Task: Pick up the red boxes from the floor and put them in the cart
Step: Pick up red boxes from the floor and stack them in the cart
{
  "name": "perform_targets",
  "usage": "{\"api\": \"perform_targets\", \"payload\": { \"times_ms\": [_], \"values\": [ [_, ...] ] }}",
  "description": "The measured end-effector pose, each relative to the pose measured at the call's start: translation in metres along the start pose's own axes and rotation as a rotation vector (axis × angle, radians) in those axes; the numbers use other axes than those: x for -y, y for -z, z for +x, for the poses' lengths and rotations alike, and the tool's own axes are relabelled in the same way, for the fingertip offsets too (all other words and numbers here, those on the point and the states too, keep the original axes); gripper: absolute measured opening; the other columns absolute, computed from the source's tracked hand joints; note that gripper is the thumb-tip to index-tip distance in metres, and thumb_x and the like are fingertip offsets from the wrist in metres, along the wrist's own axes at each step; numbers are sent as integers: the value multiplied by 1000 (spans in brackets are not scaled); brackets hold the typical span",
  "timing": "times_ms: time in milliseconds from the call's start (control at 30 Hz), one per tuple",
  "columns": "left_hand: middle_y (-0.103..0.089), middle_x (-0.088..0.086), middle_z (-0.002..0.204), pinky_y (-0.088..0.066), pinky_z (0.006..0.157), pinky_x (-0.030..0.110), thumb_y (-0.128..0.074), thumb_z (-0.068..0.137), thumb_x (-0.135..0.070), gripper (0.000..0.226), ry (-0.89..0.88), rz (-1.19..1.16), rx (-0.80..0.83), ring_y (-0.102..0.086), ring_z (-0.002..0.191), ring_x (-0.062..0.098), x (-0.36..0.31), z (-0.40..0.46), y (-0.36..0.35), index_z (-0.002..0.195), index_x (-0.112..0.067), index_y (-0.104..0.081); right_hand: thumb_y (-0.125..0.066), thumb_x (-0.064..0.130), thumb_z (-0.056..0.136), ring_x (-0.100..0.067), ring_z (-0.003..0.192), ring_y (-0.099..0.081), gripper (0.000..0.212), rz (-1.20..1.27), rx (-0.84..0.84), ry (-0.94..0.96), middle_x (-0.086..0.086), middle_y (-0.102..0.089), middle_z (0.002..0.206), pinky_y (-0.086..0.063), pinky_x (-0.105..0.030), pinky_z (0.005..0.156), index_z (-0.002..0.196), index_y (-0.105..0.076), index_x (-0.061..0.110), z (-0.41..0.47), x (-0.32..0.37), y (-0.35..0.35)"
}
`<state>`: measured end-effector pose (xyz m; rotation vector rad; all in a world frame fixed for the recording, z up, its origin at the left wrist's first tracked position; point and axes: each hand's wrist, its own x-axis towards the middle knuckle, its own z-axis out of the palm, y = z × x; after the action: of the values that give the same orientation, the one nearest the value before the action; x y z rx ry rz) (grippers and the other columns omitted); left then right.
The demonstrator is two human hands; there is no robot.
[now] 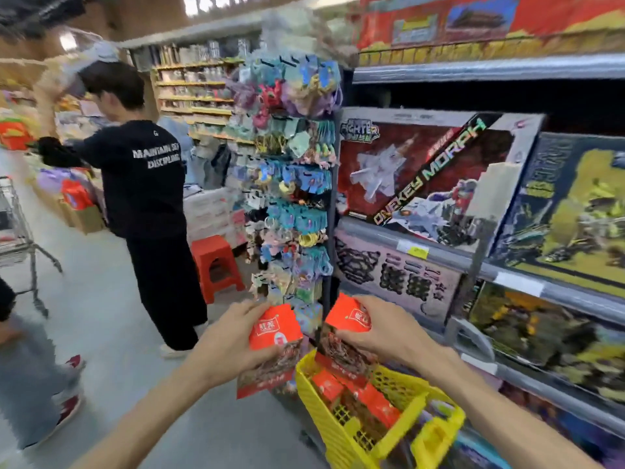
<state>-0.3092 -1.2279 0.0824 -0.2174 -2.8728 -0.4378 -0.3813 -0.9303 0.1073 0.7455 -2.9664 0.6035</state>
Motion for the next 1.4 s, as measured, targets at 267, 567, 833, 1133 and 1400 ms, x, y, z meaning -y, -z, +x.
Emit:
{"api": "perform_targets", "payload": {
  "times_ms": [267, 567, 833, 1133, 1400],
  "values": [
    [-55, -2, 127, -42, 96, 33, -50, 73, -83, 96, -330, -84, 103, -52, 116, 19, 24, 168, -65, 145, -19, -45, -54, 78, 73, -17, 114, -57, 81, -78, -89, -307, 9, -57, 134, -49, -37, 87, 140, -40, 36, 60, -64, -10],
    [-53, 1, 135, -45, 100, 42, -48, 72, -85, 100, -667, -86, 316, -52, 123, 22, 7, 316, -196, 147, -20, -40, -55, 81, 69, -18, 119, -55, 88, -48, -152, -660, 5, -55, 135, -48, -39, 91, 139, -41, 30, 104, -154, -55],
    [-56, 5, 133, -49, 98, 41, -31, 74, -91, 100, -821, -126, 557, -56, 121, 27, 18, 349, -331, 140, -17, -48, -48, 85, 61, -20, 123, -52, 95, 54, -123, -988, 5, -55, 134, -46, -41, 98, 140, -39, 33, 111, -193, -132],
    [-67, 4, 119, -59, 78, 40, -47, 65, -81, 86, -904, -33, 839, -69, 103, 27, 49, 326, -522, 129, -22, -52, -49, 94, 60, -13, 114, -56, 99, 109, -189, -1226, 15, -52, 130, -49, -35, 88, 141, -36, 39, 114, -222, -238],
    [-67, 8, 121, -58, 78, 38, -76, 55, -71, 90, -1053, 137, 880, -68, 103, 27, 78, 289, -648, 124, -16, -63, -42, 95, 60, -8, 113, -55, 100, 153, -177, -1271, 17, -55, 123, -49, -31, 89, 139, -43, 34, 104, -232, -315]
  ]
}}
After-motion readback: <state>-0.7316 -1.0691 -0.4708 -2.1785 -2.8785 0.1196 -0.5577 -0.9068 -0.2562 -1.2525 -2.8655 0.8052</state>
